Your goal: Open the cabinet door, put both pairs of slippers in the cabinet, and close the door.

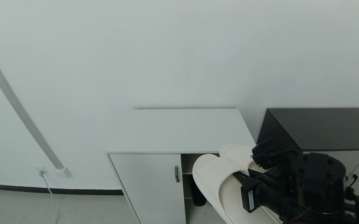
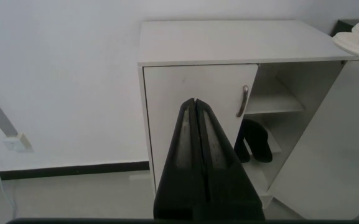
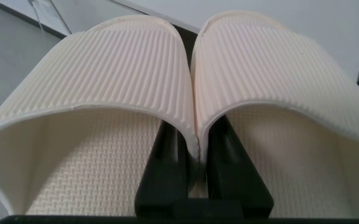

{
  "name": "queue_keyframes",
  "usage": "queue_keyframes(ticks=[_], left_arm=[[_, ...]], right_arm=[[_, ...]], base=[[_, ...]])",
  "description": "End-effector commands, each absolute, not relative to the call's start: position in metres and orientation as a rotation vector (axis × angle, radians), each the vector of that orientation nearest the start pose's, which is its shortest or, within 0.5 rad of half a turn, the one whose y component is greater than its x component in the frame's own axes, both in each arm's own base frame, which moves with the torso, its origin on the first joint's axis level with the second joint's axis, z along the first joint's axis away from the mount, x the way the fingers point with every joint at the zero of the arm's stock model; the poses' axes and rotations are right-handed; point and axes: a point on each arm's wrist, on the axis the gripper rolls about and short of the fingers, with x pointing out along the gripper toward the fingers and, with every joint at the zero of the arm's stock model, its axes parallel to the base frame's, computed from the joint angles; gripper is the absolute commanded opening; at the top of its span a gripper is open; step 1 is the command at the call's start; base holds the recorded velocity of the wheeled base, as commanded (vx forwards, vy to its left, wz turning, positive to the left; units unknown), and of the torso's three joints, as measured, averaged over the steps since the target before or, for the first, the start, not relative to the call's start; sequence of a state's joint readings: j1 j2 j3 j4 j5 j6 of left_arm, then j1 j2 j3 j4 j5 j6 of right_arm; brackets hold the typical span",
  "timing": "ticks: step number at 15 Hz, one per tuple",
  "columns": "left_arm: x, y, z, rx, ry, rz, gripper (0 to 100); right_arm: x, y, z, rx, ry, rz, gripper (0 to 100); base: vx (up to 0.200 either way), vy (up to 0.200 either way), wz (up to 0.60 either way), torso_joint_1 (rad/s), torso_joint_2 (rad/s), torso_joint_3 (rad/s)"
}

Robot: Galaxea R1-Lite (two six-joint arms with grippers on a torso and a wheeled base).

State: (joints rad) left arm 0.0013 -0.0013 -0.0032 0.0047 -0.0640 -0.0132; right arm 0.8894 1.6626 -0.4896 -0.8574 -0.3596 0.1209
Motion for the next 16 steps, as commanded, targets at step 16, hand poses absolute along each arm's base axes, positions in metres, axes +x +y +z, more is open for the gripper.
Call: queue_keyframes(ticks=[16], left_arm=[[-0.0231,-0.0015,0.0759,-0.014,0.002,-0.063,0]], right_arm=[[0.1697,0.1975,0.1305,-0.084,0.306,0.511,0]], base=[[0.000,0.000,0.00,-0.094,0.21,0.115]])
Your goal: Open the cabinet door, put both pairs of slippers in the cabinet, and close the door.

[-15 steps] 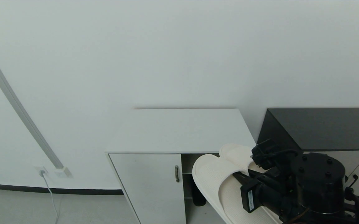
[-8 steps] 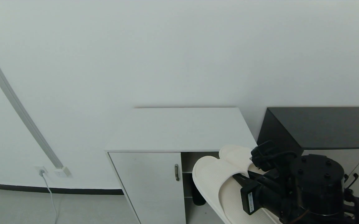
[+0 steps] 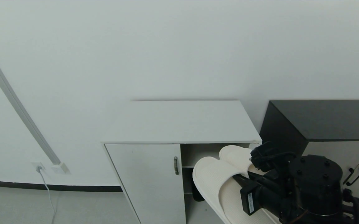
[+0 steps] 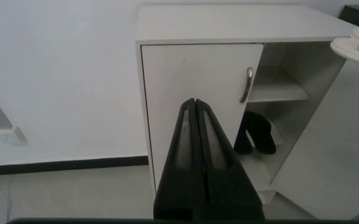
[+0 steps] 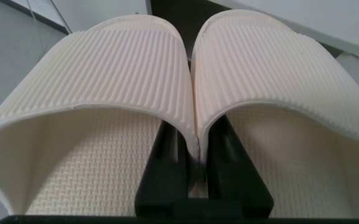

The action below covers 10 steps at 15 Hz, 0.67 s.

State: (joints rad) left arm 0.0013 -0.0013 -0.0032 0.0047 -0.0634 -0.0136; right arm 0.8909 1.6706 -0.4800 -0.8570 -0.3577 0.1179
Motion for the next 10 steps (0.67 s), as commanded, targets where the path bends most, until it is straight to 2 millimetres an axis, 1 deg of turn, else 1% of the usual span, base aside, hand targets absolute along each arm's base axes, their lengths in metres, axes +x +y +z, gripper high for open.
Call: queue_keyframes(ticks=[1,4,10], left_arm=[[-0.0231,-0.0014,0.0759,-0.014,0.002,-0.061,0],[-0.0231,-0.0015,0.0759,-0.014,0.002,-0.063,0],[-0.0231,-0.0014,0.0759,-0.014,0.002,-0.061,0]], right_arm=[[0.1697,0.1975,0.1305,-0.084,0.306,0.511,0],[0.1697,0.1975,0.1305,-0.084,0.306,0.511,0],[0.1692,0.1976,0.1302,-0.085,0.308,0.514,0]], base=[[0.000,0.000,0.00,-0.159,0.39,0.212],[0.000,0.000,0.00,-0.188,0.44,0.243],[0.000,0.000,0.00,-0.226,0.55,0.317]])
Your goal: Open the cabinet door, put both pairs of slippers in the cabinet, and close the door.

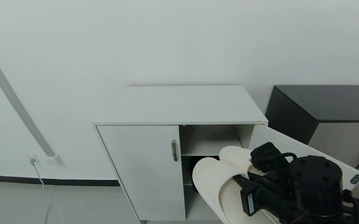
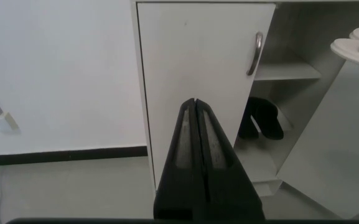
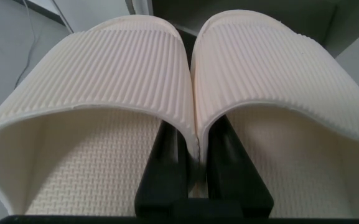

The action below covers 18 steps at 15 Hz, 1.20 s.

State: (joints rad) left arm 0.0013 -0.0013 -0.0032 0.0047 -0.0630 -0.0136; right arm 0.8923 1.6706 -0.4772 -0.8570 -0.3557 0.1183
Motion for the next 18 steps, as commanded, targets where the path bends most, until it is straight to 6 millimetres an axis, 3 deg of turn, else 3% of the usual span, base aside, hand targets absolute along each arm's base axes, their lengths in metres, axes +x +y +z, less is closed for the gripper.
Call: queue_keyframes(ticks=[1,18], left_arm=[[-0.0231,-0.0014,0.0759,-0.014,0.002,-0.061,0],[-0.0231,-0.0014,0.0759,-0.014,0.002,-0.061,0]], right_arm=[[0.1692,0.1976,0.1302,-0.085,0.308,0.514,0],[0.1703,0.1989,0.1223,-0.089,0.311,0.512,0]], base=[[0.000,0.000,0.00,-0.227,0.53,0.315],[0.000,0.000,0.00,-0.151,0.48,0.332]])
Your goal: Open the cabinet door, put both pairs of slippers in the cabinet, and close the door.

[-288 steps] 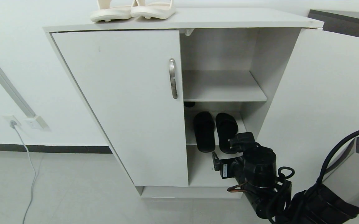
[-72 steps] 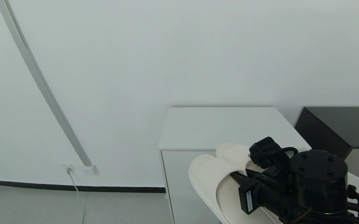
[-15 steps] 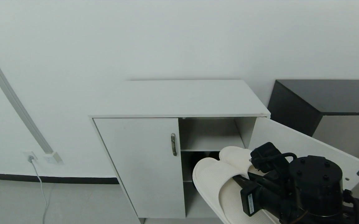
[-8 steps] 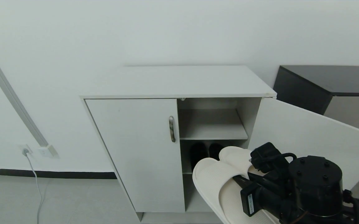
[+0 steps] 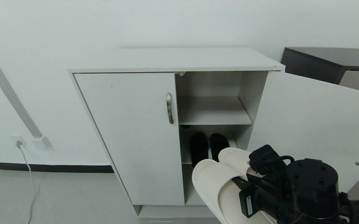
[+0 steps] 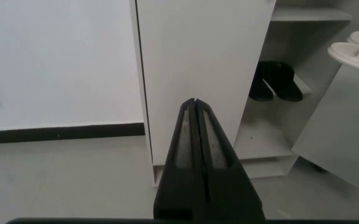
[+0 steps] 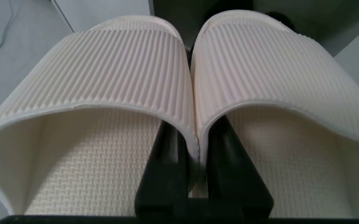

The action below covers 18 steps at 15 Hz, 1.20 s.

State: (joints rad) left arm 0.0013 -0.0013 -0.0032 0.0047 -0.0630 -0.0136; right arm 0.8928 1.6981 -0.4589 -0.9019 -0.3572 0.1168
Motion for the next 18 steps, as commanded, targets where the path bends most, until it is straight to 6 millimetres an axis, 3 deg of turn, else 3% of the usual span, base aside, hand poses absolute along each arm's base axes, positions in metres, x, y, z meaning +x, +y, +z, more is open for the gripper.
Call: queue_keyframes(ticks=[1,7,18], left_arm=[[-0.0231,-0.0014,0.0759,-0.014,0.002,-0.061,0],[-0.0231,-0.0014,0.0759,-0.014,0.002,-0.061,0],[-0.0231,-0.0014,0.0760,-0.015,0.000,-0.061,0]], right_arm=[[0.1703,0.1989,0.1223,-0.089,0.311,0.512,0],[0.1693,0.1990,0.1184,-0.099,0.323,0.514,0],[0.1650,0.2021,0.1139,-0.134,0.322,0.547,0]], base=[[0.000,0.000,0.00,-0.071,0.45,0.383],[0.000,0.000,0.00,-0.019,0.34,0.321],[0.000,0.000,-0.05,0.000,0.01,0.004]])
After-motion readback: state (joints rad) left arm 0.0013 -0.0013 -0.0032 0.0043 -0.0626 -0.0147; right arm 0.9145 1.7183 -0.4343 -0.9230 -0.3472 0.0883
